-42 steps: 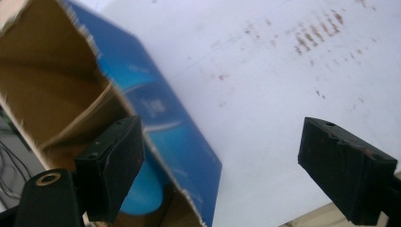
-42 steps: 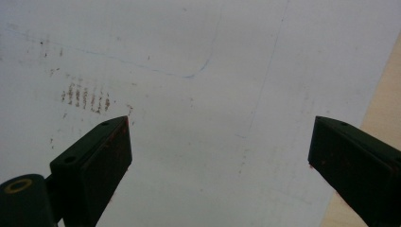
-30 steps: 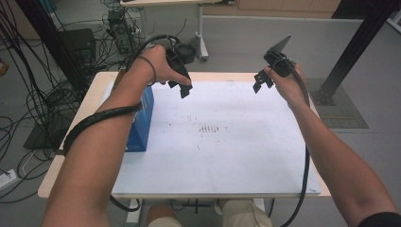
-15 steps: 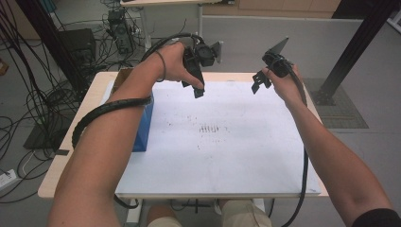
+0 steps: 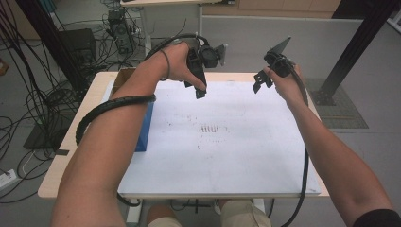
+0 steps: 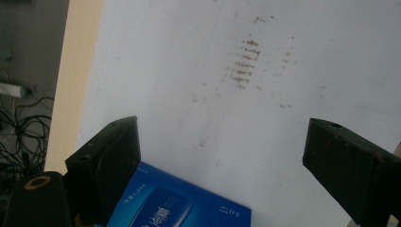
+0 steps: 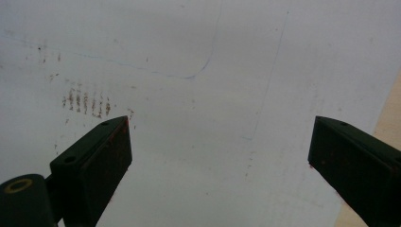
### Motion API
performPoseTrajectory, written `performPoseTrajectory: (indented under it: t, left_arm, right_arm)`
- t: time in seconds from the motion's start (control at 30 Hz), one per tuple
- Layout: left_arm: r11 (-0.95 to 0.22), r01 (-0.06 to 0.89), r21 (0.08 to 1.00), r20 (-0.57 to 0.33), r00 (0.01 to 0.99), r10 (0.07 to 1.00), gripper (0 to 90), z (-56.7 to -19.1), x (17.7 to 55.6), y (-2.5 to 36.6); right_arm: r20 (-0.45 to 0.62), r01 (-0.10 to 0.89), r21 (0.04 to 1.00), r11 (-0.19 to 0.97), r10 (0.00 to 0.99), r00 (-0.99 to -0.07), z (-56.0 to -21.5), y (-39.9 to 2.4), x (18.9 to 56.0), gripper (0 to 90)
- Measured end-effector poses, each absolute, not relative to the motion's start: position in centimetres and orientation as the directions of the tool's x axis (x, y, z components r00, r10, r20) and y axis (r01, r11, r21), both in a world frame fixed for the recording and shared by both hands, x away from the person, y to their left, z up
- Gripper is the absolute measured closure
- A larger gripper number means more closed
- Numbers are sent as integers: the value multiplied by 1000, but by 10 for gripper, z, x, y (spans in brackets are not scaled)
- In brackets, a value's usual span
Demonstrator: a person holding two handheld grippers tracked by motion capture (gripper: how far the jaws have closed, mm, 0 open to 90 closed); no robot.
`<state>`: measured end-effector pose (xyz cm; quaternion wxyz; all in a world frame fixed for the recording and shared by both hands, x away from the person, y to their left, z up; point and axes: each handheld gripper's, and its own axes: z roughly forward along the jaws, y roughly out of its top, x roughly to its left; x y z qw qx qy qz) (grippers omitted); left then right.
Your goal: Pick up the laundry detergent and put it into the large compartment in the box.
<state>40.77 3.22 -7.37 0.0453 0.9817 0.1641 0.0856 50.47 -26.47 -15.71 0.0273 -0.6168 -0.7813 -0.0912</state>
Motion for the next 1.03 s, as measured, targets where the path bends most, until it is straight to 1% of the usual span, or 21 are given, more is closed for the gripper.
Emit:
performPoseTrajectory:
  t: [0.57,0.67,1.03]
  left_arm:
    - [-946,306,111,167,932,321,130,-76,405,29]
    - [-950,297,93,172,935,309,134,-77,404,26]
    - [-946,306,111,173,931,321,131,-72,402,31]
  right_arm:
    - [154,970,109,218,960,-233,-156,-265,504,71]
    - [151,970,104,219,961,-233,-157,-263,504,71]
    - [146,967,115,226,959,-241,-155,-261,501,66]
